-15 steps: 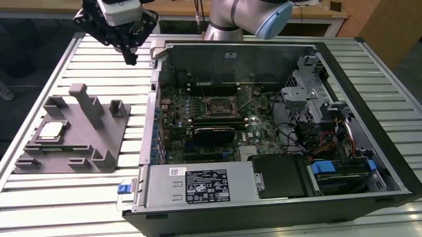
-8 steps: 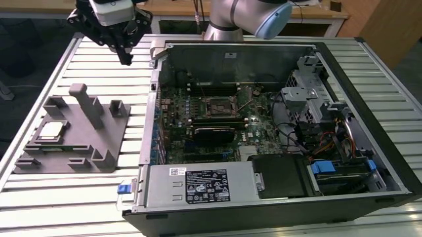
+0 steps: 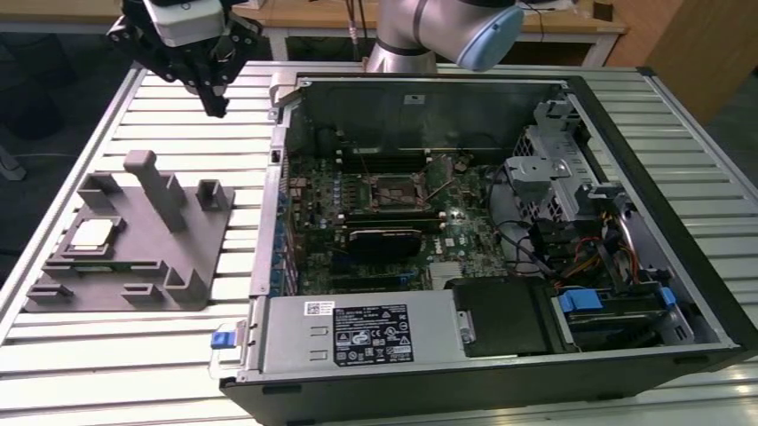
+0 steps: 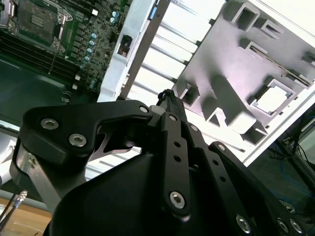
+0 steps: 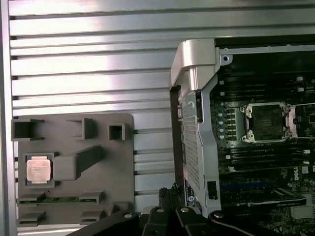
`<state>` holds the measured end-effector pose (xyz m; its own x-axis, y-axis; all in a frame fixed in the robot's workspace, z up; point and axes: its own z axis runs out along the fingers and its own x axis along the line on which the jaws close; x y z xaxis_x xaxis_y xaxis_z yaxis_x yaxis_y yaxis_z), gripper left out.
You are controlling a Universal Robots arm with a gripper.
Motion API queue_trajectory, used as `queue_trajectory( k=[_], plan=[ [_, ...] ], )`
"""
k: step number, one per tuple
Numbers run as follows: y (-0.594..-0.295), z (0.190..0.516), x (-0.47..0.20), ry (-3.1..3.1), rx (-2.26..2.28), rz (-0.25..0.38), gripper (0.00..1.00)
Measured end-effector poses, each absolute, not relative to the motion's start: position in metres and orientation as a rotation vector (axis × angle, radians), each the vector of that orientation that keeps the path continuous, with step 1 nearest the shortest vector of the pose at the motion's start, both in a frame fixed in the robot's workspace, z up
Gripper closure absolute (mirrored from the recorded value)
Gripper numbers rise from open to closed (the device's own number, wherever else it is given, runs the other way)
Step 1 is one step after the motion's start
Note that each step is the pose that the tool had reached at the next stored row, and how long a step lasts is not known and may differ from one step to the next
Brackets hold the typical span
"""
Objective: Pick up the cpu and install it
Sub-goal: 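Reach for the cpu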
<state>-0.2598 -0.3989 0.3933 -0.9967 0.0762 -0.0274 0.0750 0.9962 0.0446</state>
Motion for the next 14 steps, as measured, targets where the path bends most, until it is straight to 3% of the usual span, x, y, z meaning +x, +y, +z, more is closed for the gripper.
queue_trajectory(
  k=[14],
  plan=[
    [-0.399, 0.393, -0.284, 3.109, 0.118, 0.068, 0.89]
  ],
)
